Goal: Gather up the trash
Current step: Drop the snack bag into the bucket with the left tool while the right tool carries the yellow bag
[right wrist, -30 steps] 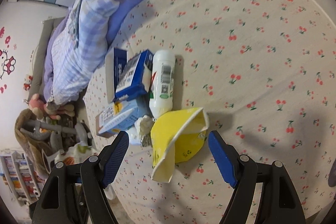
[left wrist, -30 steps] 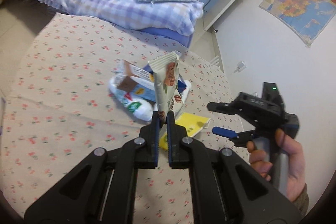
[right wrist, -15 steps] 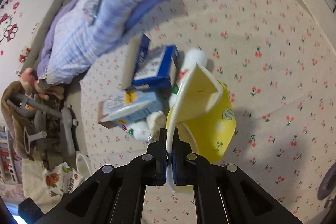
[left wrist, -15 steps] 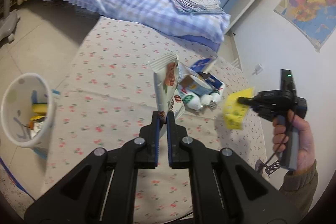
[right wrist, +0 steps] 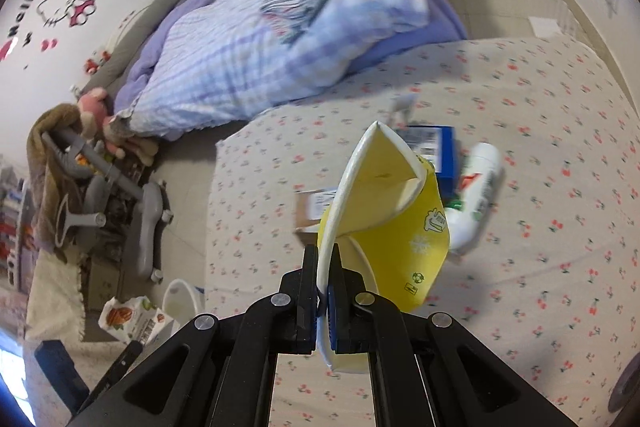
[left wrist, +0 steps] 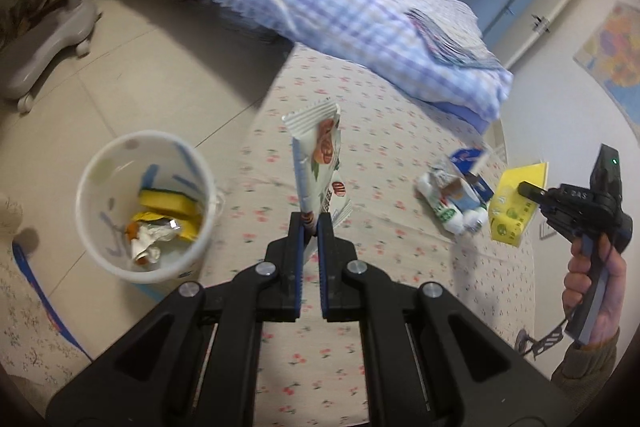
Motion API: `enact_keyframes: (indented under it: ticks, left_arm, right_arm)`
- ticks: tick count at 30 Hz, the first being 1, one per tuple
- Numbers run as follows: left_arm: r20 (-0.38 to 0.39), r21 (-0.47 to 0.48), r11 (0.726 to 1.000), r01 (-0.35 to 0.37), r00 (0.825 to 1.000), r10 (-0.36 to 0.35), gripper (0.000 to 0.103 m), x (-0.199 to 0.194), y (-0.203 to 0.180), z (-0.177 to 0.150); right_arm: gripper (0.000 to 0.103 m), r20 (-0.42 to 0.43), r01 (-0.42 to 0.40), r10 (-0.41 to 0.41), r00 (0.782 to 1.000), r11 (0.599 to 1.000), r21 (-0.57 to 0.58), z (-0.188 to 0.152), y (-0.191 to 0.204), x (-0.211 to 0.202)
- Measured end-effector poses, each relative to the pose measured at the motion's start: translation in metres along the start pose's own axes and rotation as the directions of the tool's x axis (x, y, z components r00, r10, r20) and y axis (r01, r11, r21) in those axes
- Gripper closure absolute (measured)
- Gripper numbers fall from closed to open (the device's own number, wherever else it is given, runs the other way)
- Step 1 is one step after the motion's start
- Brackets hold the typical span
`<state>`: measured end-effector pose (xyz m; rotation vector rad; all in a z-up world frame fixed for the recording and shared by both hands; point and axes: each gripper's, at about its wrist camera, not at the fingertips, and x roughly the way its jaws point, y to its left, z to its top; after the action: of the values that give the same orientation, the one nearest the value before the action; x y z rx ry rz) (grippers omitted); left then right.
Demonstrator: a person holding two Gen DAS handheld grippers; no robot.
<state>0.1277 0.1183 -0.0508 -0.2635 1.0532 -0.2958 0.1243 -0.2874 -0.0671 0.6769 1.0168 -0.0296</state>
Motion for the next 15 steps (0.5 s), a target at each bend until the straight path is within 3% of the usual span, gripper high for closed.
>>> enact_keyframes:
  ticks: [6, 15]
  left_arm:
    - [0.002, -0.118, 0.992, -0.036, 0.999, 0.036, 0.096, -0.007, 0.053, 0.004]
    - [-0.024, -0.174, 0.975, -0.136, 0.991, 0.133, 0.096, -0.004, 0.102, 0.002]
  right_arm:
    - [0.099, -0.005, -0.049, 0.049, 0.999, 0.993, -0.112, -0.01, 0.053, 0.015]
    - [0.099, -0.071, -0.147, 0.132, 0.989, 0.951, -0.271, -0.042, 0.125, 0.046]
